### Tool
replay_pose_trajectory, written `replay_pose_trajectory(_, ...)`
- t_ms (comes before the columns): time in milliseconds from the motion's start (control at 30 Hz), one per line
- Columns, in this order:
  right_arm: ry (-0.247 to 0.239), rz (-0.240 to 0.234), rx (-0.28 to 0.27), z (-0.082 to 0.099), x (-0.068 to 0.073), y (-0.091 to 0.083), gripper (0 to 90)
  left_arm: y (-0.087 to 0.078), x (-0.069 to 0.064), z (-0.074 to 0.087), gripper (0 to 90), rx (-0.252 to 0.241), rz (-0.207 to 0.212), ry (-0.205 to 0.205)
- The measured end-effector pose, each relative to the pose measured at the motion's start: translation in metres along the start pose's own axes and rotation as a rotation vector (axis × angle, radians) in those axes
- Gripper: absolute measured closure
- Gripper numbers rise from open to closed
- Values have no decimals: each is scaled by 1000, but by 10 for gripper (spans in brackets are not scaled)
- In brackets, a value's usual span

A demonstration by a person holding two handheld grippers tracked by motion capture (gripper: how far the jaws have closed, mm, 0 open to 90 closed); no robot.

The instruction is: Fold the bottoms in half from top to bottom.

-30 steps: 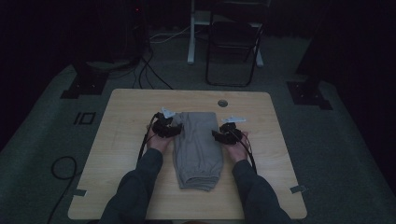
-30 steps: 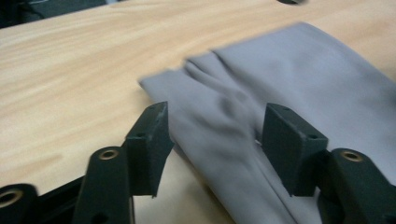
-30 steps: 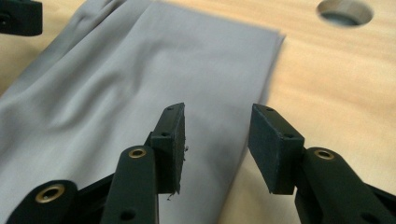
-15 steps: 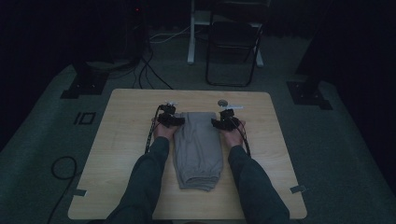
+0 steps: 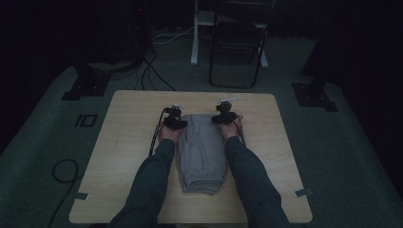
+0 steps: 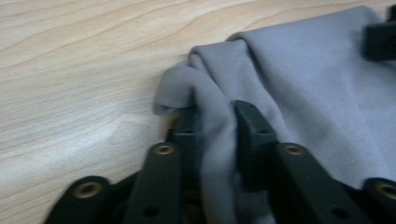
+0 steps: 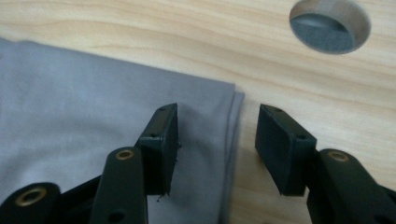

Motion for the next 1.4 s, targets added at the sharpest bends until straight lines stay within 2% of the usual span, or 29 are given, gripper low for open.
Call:
replay_pose_trajectory(67, -5, -9, -51, 3, 3, 0, 563, 0, -2, 0, 787, 4, -1, 26)
replay_pose_trajectory(133, -2, -43, -43, 3, 5, -1, 722, -1, -5, -1, 819, 10, -13, 33)
replay_pose_trajectory(200, 32, -70, -16, 2, 5, -2, 823, -2, -5, -3, 835, 16, -16, 21)
replay_pose_trajectory(233, 45, -70, -10, 1, 5, -3, 844, -4, -4, -4, 838, 11, -11, 26)
replay_pose_trajectory(300, 43, -74, -15, 0, 4, -4, 849, -7, -4, -6, 840, 0, -4, 34)
replay_pose_trajectory(333, 42, -89, -30, -1, 3, -7, 852, -11, -3, -8, 840, -15, 7, 59)
replay_pose_trajectory(400, 68, -122, -71, -5, -2, -16, 856, -16, -3, -12, 839, -38, 27, 58)
replay_pose_trajectory(600, 39, -151, -147, -14, -9, -40, 857, -34, -11, -24, 838, -120, 68, 69)
replay_pose_trajectory(733, 28, -180, -212, -19, -13, -64, 856, -54, -17, -31, 839, -174, 101, 102)
replay_pose_trajectory(867, 12, -217, -265, -13, -13, -92, 857, -79, -28, -30, 838, -218, 135, 163)
replay_pose_trajectory(900, -9, -222, -278, -10, -12, -99, 857, -87, -33, -27, 838, -230, 143, 192)
replay_pose_trajectory(1000, -30, -255, -315, 6, -8, -125, 858, -107, -43, -16, 837, -264, 172, 233)
replay_pose_trajectory(1100, -48, -294, -350, 28, -3, -153, 858, -132, -53, 5, 835, -292, 206, 282)
replay_pose_trajectory(1167, -54, -321, -361, 47, 1, -169, 857, -145, -59, 19, 833, -305, 229, 295)
replay_pose_trajectory(1233, -53, -348, -368, 70, 6, -185, 857, -163, -66, 42, 830, -321, 238, 330)
replay_pose_trajectory(1267, -69, -359, -367, 83, 10, -192, 857, -166, -67, 48, 829, -324, 247, 326)
replay_pose_trajectory(1300, -71, -363, -363, 89, 12, -195, 857, -173, -70, 59, 828, -328, 262, 321)
replay_pose_trajectory(1367, -95, -384, -343, 111, 20, -203, 856, -182, -76, 87, 824, -315, 274, 332)
replay_pose_trajectory(1400, -111, -385, -327, 123, 24, -206, 855, -185, -79, 106, 821, -295, 278, 335)
Point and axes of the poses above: each handheld gripper's, and its own axes: y roughly forward along the jaws, z roughly out of its underside, x roughly to its left, the point moved 4 cm from there along y, roughly forward along the jaws, and after that the axes turned 9 degrees about -x, right-handed, at the moved point
